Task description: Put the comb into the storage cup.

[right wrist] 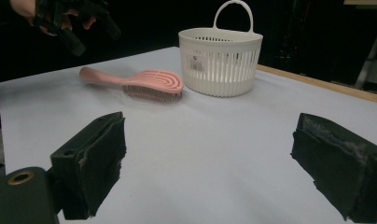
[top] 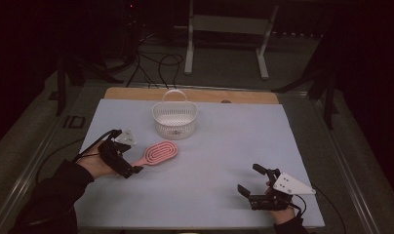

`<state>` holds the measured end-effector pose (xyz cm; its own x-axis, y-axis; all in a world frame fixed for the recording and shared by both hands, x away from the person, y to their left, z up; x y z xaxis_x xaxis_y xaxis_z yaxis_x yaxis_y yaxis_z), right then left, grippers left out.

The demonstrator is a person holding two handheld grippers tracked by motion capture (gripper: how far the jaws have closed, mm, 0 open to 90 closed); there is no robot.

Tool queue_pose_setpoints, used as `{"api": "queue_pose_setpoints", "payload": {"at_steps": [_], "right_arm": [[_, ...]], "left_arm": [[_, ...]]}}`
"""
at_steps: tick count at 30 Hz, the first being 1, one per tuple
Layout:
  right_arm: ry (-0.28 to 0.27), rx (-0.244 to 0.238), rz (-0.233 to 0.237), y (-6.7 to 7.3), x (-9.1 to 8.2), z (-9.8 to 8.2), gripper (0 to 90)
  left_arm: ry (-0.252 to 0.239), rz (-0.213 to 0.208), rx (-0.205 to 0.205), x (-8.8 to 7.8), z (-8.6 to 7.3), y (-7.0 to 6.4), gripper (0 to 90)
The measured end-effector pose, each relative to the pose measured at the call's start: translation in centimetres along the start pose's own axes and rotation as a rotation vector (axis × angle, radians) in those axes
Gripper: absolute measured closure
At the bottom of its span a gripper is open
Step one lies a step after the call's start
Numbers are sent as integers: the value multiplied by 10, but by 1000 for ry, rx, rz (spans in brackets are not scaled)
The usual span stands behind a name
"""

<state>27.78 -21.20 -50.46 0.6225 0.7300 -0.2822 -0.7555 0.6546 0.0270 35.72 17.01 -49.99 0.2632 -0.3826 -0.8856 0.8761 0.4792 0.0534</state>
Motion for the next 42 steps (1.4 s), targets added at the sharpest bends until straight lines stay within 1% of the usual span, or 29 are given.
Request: {"api": "queue_pose_setpoints", "payload": {"at_steps": [4,8,14,15,21,29,33,35,37,39,42], "right_arm": [[3,3,3,0,0,-1,99],[-11,14,1,0,-1,1,99],[-7,9,4,0,-1,1,99],[-4,9,7,0,0,0,99],[1,8,11,1,0,0,99],[2,4,11,2,0,0,99],[7,6,13,2,1,-1,99],[1,0,13,2,1,0,99],[4,4,14,2,1,-1,99],[6,5,14,2,1,-1,99],[4,2,15,2,1,-1,99]], "left_arm": [[27,-2,3,6,1,3,0],[40,-13,2,12,3,4,0],[82,-17,21,22,4,6,0],[85,-20,18,24,4,6,0],[122,-27,25,33,1,7,1],[169,-32,23,44,-4,12,7],[194,-41,27,49,-7,14,31],[201,-47,33,51,-8,13,81],[212,-47,35,53,-10,14,91],[222,-46,35,54,-11,14,124],[242,-39,49,56,-11,14,158]]}}
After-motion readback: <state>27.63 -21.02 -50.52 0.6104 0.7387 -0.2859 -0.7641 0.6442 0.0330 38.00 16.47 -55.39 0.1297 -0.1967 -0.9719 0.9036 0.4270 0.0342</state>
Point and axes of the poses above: each handheld gripper's, and its own axes: x roughly forward along the jaws, z roughly out of its top, y roughly to its left, the point moved 8 cm from there along x, roughly forward along the jaws, and after that the axes turned 4 degrees about y, right-handed, at the moved point
